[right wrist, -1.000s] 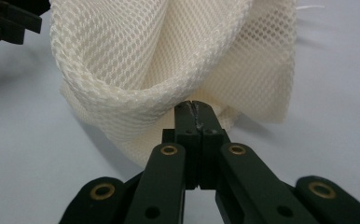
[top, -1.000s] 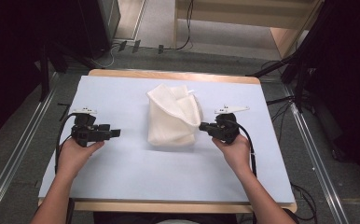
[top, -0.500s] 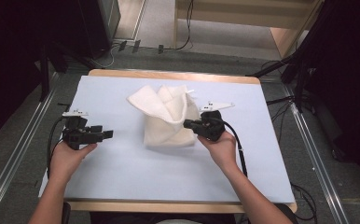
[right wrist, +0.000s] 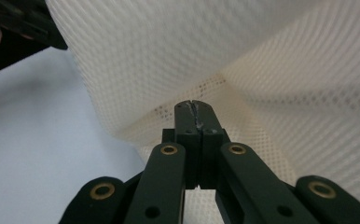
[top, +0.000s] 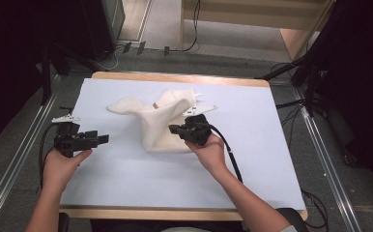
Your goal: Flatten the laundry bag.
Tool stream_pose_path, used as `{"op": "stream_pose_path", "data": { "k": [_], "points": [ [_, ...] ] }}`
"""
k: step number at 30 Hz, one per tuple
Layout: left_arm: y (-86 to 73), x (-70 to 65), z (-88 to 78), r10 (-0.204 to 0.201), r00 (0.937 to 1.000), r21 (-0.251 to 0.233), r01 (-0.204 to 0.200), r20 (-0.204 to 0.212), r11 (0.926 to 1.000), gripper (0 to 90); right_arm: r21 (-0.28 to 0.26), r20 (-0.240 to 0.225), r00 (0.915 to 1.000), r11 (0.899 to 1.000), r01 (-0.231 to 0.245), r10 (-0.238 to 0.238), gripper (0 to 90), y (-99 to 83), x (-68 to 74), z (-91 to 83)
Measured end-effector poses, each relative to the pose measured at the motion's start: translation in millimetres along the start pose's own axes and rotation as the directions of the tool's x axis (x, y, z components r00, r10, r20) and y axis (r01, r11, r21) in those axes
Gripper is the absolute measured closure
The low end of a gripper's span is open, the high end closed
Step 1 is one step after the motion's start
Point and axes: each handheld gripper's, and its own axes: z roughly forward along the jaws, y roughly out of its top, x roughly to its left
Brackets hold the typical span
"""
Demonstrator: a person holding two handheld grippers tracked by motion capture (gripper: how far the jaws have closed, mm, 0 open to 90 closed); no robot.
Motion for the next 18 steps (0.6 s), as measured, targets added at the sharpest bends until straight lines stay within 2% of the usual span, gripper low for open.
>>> {"op": "stream_pose_path", "data": {
  "k": [3,6,7,10,11,14,15,16,18],
  "points": [
    [-2.1,4.4,-2.0,-0.010,0.9999,-0.001,0.010,0.001,0.9999,38.7,0.044,-0.007,0.9998,0.999,0.020,-0.020,90.0,-0.7,2.6,2.7],
    [-2.5,6.1,-3.7,-0.017,0.9998,-0.004,0.017,0.002,0.9998,38.7,0.053,-0.005,0.9996,0.998,0.028,-0.028,88.4,-1.1,0.1,-2.4],
    [-2.5,6.8,-4.6,-0.021,0.9998,-0.008,0.021,0.002,0.9998,38.7,0.054,-0.001,0.9999,0.998,0.017,-0.017,87.7,-2.7,-5.8,-10.1],
    [-2.0,8.4,-7.8,-0.025,0.9997,-0.015,0.025,0.005,0.9996,38.8,0.053,0.008,1.0000,0.999,-0.006,0.005,86.7,-5.3,-13.6,-17.1],
    [-1.9,8.5,-9.9,-0.030,0.9996,-0.023,0.030,0.004,0.9993,39.2,0.053,0.018,0.9996,0.998,-0.023,0.022,85.0,-8.9,-21.4,-23.2],
    [-1.6,8.1,-12.1,-0.031,0.9995,-0.028,0.031,0.010,0.9991,40.6,0.051,0.028,0.9989,0.998,-0.040,0.038,83.2,-13.1,-28.1,-28.5],
    [-1.4,8.0,-13.2,-0.030,0.9995,-0.030,0.030,0.009,0.9991,40.6,0.045,0.033,0.9986,0.998,-0.042,0.041,81.9,-15.4,-31.7,-30.7],
    [-1.2,8.3,-14.1,-0.030,0.9995,-0.032,0.030,0.011,0.9991,41.0,0.046,0.049,0.9973,0.997,-0.057,0.055,76.0,-19.2,-37.4,-34.2],
    [-1.2,8.8,-15.0,-0.034,0.9993,-0.034,0.035,0.014,0.9988,41.0,0.045,0.055,0.9967,0.997,-0.062,0.059,73.0,-21.1,-40.7,-34.9]
  ]
}}
